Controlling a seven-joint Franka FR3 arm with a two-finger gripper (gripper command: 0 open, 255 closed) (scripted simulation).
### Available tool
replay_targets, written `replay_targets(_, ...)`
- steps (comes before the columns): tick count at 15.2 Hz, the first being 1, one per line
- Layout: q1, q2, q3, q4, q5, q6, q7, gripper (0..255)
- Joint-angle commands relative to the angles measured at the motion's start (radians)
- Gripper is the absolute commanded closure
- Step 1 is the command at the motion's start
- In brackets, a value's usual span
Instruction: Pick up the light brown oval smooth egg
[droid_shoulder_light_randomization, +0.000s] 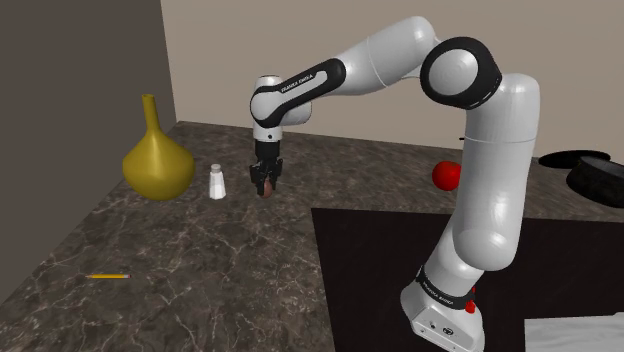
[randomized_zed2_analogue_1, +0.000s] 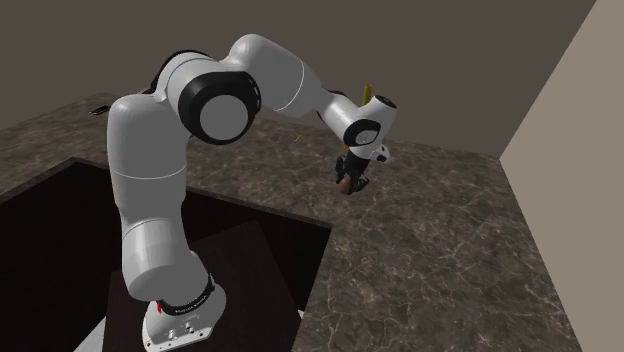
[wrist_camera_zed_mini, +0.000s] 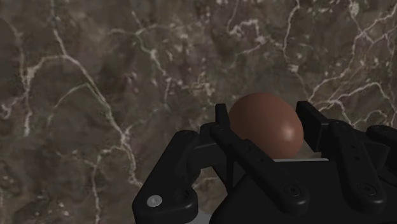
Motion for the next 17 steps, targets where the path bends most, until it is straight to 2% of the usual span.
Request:
replay_targets(1,0.001,0.001,0.001,-0.001,0.000,0.000,0.000,255)
replay_targets(5,0.000,-0.002,0.000,-0.002,0.000,-0.001,-0.001,255)
replay_targets(17,-0.003,-0.074,-0.001,0.065,-0.005,-0.139,0.019,255)
